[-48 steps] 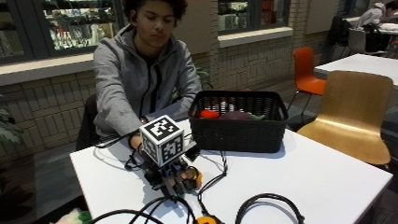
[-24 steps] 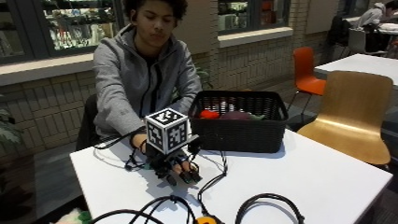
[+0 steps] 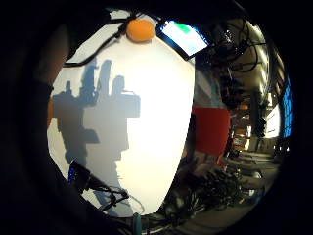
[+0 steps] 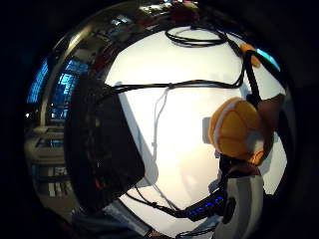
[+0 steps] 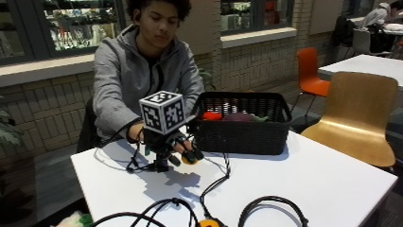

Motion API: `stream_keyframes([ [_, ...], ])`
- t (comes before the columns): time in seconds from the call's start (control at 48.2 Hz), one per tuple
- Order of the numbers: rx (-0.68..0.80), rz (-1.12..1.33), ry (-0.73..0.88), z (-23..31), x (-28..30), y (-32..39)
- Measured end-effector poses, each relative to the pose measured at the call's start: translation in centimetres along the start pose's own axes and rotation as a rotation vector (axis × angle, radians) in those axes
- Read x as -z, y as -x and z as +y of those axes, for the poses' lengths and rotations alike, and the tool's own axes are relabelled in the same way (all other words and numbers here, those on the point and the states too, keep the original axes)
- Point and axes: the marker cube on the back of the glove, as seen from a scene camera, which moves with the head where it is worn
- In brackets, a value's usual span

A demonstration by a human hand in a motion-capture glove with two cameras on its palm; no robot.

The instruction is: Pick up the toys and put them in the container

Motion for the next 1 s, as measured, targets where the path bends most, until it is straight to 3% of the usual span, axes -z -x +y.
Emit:
stream_keyframes([
  [0.415,0.342,-0.067,-0.179,2.3,10.2,12.0],
  [0.54,0.44,-0.016,-0.139,3.9,9.8,16.0],
  [0.997,0.522,0.038,0.069,5.2,8.3,18.8],
])
